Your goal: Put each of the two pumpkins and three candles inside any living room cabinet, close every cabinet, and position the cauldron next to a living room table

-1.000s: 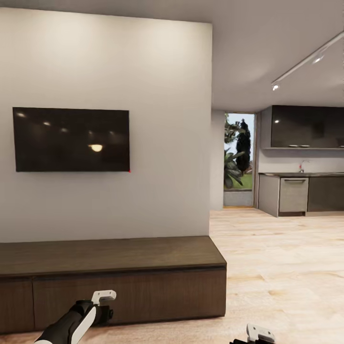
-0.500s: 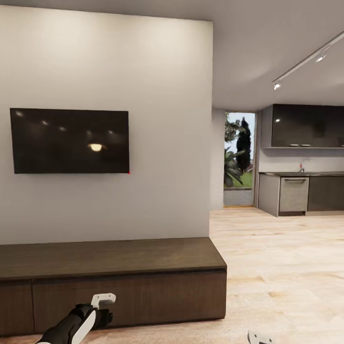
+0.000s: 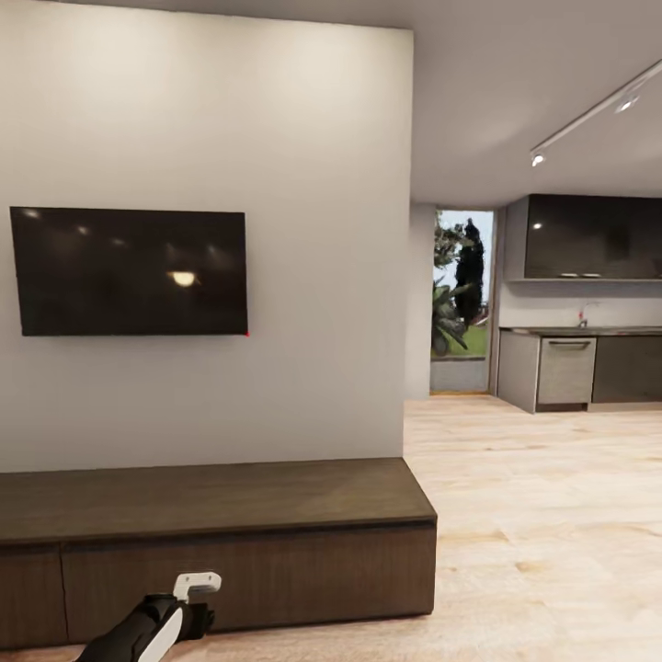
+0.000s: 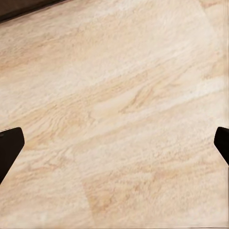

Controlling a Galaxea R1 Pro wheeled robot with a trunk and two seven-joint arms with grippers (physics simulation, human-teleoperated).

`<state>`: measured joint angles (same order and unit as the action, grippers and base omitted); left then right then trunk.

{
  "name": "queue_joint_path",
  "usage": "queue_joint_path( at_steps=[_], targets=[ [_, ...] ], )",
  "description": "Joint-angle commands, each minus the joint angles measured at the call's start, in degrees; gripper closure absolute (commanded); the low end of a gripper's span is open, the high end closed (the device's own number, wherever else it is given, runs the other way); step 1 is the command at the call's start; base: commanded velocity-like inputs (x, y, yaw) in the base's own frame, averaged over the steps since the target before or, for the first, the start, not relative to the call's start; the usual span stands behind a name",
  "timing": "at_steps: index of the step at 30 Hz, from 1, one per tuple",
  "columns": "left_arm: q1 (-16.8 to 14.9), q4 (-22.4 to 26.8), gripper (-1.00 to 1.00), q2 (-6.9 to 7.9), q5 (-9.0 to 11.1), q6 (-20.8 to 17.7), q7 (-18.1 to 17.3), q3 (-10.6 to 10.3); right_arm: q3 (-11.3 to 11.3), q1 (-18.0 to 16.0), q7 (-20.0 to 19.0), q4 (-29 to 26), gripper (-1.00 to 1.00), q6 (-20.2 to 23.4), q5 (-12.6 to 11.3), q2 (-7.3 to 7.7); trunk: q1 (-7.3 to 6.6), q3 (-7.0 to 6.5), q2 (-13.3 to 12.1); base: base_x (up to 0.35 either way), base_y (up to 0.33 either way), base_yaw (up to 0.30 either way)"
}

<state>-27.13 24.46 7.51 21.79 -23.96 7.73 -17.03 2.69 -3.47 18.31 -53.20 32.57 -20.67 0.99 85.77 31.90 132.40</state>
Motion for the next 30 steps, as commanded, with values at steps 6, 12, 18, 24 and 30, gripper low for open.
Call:
queue_joint_path(
  at_steps=[6, 12, 18, 24, 30],
  targets=[
    [0.0, -2.1, -1.0, 0.05, 0.6, 1.9, 0.4, -0.5, 0.3, -0.3, 0.3, 4.8, -1.0, -2.5, -0.5, 0.3, -1.34, -0.44, -2.4, 0.0, 0.0, 0.0],
    [0.0, -4.5, -1.0, 0.01, 0.6, 4.3, 0.4, -0.9, 0.4, -0.4, 0.3, 7.3, -1.0, -3.2, -0.5, 0.47, -2.65, -0.96, -4.8, 0.0, 0.0, 0.0],
    [0.0, -7.9, -1.0, -0.07, 0.6, 7.6, 0.4, -2.2, 0.4, -0.4, 0.2, 9.8, -1.0, -6.3, -0.5, 0.57, -3.97, -1.47, -7.2, 0.0, 0.0, 0.0],
    [0.0, -8.5, -1.0, 0.01, 0.6, 8.3, 0.4, -2.5, 0.4, -0.4, 0.2, 11.4, -1.0, -7.5, -0.5, 0.97, -5.29, -1.99, -9.6, 0.0, 0.0, 0.0],
    [0.2, -9.4, -1.0, 0.0, 0.6, 10.0, 0.4, -2.6, 0.4, -0.4, 0.2, 12.8, -1.0, -7.8, -0.5, 1.63, -6.61, -2.5, -12.0, 0.0, 0.0, 0.0]
  ],
)
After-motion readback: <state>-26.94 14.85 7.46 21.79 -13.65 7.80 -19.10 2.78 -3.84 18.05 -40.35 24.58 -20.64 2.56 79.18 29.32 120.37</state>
